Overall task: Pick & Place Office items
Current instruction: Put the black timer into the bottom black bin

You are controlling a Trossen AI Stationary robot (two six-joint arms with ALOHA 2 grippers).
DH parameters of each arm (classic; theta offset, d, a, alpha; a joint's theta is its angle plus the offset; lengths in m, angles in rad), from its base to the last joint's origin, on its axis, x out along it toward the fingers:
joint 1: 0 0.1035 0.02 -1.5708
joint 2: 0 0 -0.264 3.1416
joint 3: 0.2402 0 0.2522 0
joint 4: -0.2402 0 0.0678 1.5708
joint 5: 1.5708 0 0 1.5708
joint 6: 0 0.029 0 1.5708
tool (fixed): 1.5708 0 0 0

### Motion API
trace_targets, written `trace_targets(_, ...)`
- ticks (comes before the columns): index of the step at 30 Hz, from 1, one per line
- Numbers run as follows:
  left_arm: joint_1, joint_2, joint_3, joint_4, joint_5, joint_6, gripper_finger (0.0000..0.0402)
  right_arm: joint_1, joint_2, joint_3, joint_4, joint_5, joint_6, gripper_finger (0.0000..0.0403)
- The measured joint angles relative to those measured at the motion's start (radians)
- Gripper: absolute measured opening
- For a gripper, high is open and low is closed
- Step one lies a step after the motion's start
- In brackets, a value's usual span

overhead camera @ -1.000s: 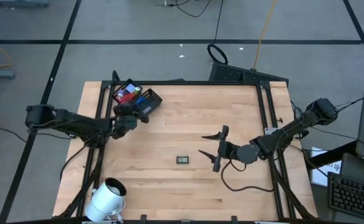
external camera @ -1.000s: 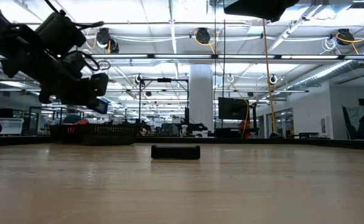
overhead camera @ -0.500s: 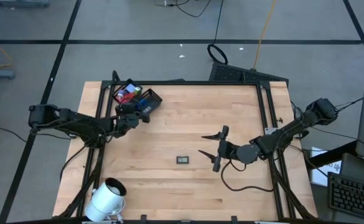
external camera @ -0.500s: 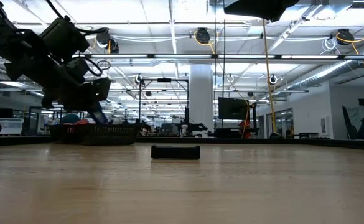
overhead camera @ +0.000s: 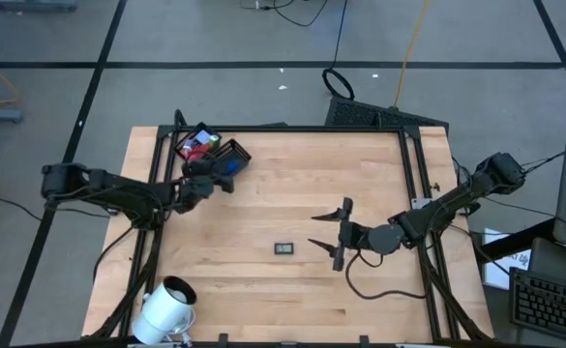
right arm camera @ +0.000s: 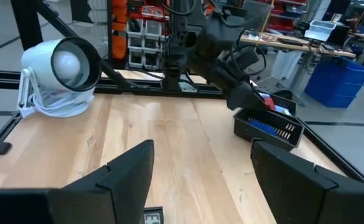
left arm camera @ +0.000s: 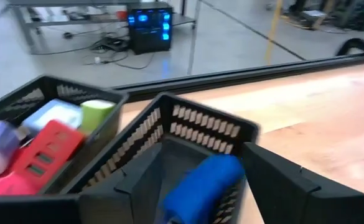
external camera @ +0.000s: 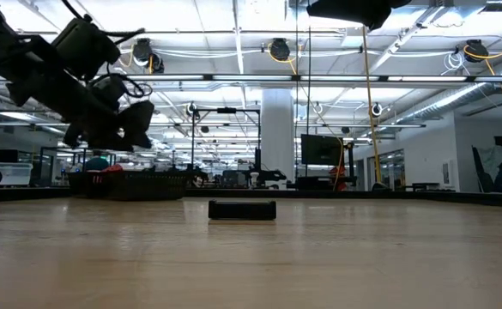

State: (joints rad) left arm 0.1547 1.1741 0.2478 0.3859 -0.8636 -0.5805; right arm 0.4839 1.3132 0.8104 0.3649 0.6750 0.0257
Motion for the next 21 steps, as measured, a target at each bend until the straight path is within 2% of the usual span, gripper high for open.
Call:
trace_targets(5, 0.000, -0.075, 0.001, 0.040, 0.092, 0.060, 0.0227, 0.000, 0.003, 0.000, -0.002, -0.012, 0.026, 0.0258)
trace_targets(8, 0.000, -0.130, 0.001, 0.039, 0.151, 0.055, 0.0227, 0.000, 0.038, -0.004, 0.015, -0.087, 0.061, 0.0258)
trace_targets(14, -0.001, -0.220, 0.001, 0.051, 0.334, 0.049, 0.0228, -0.002, 0.204, -0.005, 0.024, -0.186, 0.127, 0.0258)
trace_targets(21, -0.011, -0.236, 0.001, 0.171, 0.526, 0.026, 0.0228, -0.078, 0.397, 0.047, 0.028, -0.312, 0.170, 0.0258)
